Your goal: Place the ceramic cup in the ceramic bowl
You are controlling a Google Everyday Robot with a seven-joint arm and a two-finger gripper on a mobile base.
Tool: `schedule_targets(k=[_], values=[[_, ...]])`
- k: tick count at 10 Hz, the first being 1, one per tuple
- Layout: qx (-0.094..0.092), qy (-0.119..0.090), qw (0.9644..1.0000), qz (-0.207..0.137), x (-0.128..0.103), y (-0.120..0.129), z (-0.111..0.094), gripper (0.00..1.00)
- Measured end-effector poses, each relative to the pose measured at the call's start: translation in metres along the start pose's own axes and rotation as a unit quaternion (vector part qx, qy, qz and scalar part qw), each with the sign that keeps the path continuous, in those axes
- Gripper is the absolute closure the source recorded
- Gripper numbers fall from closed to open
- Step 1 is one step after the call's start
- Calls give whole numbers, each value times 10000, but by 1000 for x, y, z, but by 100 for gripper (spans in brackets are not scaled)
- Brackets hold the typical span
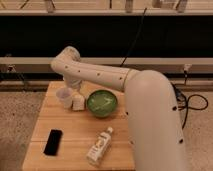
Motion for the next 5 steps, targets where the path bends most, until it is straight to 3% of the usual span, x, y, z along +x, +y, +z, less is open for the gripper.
schedule_targets(k=[5], values=[[-104, -208, 9990, -380, -14, -21, 25, 20]])
